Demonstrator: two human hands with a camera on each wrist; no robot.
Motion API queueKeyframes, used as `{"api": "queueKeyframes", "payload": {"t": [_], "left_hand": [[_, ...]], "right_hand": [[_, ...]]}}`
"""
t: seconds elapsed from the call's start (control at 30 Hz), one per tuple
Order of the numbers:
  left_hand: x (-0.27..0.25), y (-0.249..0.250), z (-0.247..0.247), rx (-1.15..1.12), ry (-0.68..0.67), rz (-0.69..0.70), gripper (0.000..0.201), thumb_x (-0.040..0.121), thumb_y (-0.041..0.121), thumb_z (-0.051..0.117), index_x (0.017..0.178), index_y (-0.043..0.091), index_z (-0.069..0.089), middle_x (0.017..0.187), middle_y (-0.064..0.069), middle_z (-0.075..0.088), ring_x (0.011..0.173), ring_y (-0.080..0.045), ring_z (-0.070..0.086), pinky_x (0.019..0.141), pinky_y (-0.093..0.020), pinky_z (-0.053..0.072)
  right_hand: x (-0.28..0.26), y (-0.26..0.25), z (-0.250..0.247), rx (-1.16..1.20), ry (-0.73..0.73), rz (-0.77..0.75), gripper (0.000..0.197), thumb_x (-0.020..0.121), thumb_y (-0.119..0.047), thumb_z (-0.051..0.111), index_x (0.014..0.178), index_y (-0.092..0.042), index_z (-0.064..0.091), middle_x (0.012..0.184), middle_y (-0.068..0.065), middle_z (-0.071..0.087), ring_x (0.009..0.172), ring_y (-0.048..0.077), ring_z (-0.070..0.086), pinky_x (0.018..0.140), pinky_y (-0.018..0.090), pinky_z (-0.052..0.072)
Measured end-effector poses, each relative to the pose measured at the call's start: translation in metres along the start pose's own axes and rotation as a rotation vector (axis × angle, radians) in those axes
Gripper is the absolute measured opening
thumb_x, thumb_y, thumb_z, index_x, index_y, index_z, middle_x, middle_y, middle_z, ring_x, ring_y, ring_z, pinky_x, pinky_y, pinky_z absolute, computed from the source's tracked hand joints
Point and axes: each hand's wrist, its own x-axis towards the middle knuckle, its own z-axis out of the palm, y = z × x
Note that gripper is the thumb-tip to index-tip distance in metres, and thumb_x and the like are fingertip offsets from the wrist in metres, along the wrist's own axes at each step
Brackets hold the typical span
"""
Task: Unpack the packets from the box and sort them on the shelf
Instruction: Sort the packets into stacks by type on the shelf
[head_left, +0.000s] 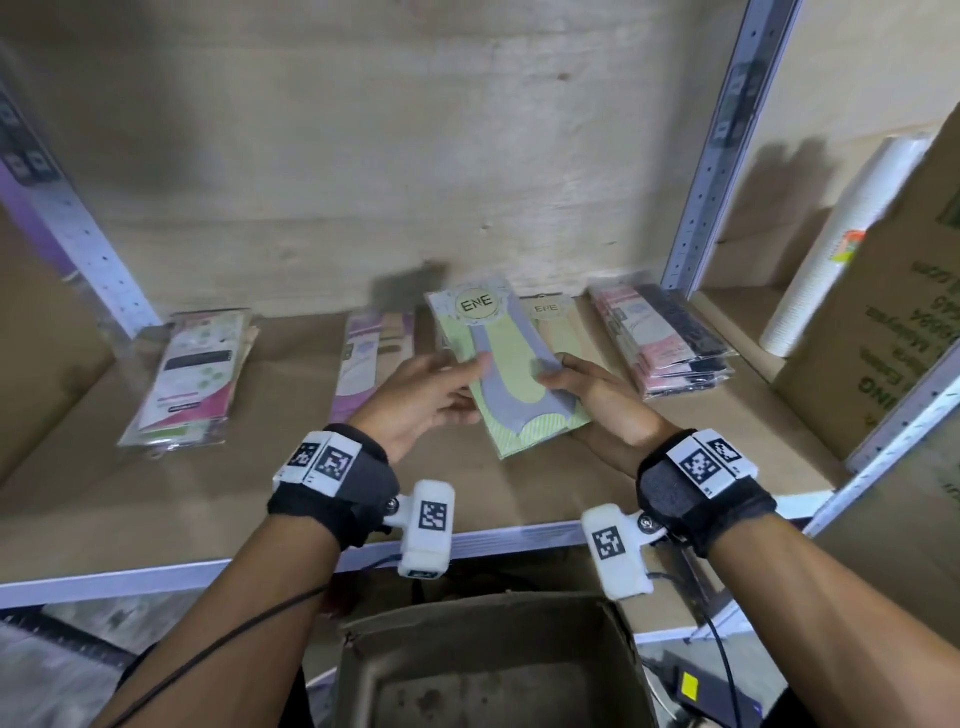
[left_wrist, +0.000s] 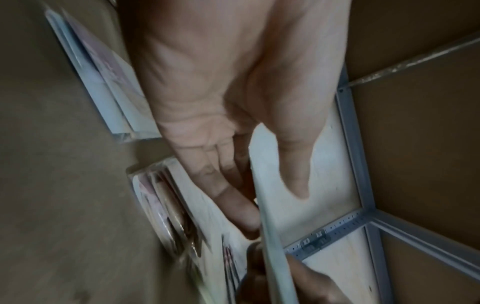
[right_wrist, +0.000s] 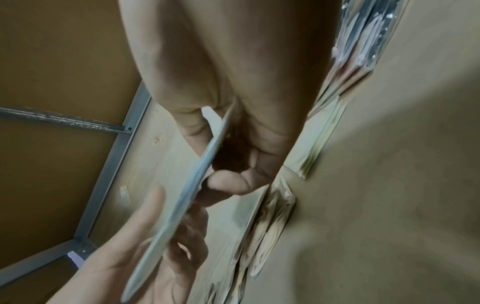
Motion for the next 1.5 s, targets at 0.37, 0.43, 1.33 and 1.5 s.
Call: {"api": "queueKeyframes", "payload": {"t": [0.37,0.43,1.33,1.5], "left_hand": [[0.009,-0.016,0.008,-0.058,0.522,0.078,0.009,0.094,0.028,0.070,0.089,0.022,0.075,0.091,0.011,0.076,0.087,-0.003,0.068,0.080,-0.019,0.049],[0.010,-0.015,0.010,-0.026,0.547,0.076,0.019,0.096,0.034,0.066,0.086,0.020,0.074,0.086,0.014,0.075,0.082,0.001,0.066,0.071,-0.013,0.045],[0.043,0.001,0.030,0.200,0.237,0.057,0.022,0.086,0.009,0.078,0.102,-0.005,0.072,0.063,-0.005,0.062,0.047,-0.006,0.055,0.053,-0.019,0.055],[0.080,0.005,0.056,0.296,0.258,-0.015,0.020,0.084,0.007,0.080,0.094,-0.008,0.074,0.051,-0.002,0.066,0.044,-0.013,0.060,0.055,-0.023,0.053]], "right_hand": [[0.002,0.011,0.007,-0.115,-0.075,0.061,0.014,0.086,-0.005,0.073,0.098,-0.007,0.066,0.085,0.010,0.058,0.059,0.017,0.059,0.061,0.028,0.057],[0.003,0.012,0.007,-0.129,-0.097,0.047,0.016,0.086,-0.006,0.074,0.101,-0.005,0.067,0.087,0.009,0.061,0.061,0.017,0.061,0.063,0.027,0.059],[0.027,-0.012,-0.036,-0.331,0.474,-0.159,0.022,0.077,-0.020,0.084,0.090,-0.012,0.068,0.075,0.006,0.071,0.065,0.024,0.065,0.057,0.035,0.058],[0.030,-0.027,-0.058,-0.445,0.447,-0.076,0.053,0.070,-0.004,0.084,0.119,-0.013,0.064,0.089,0.007,0.067,0.073,0.019,0.061,0.058,0.027,0.048]]}}
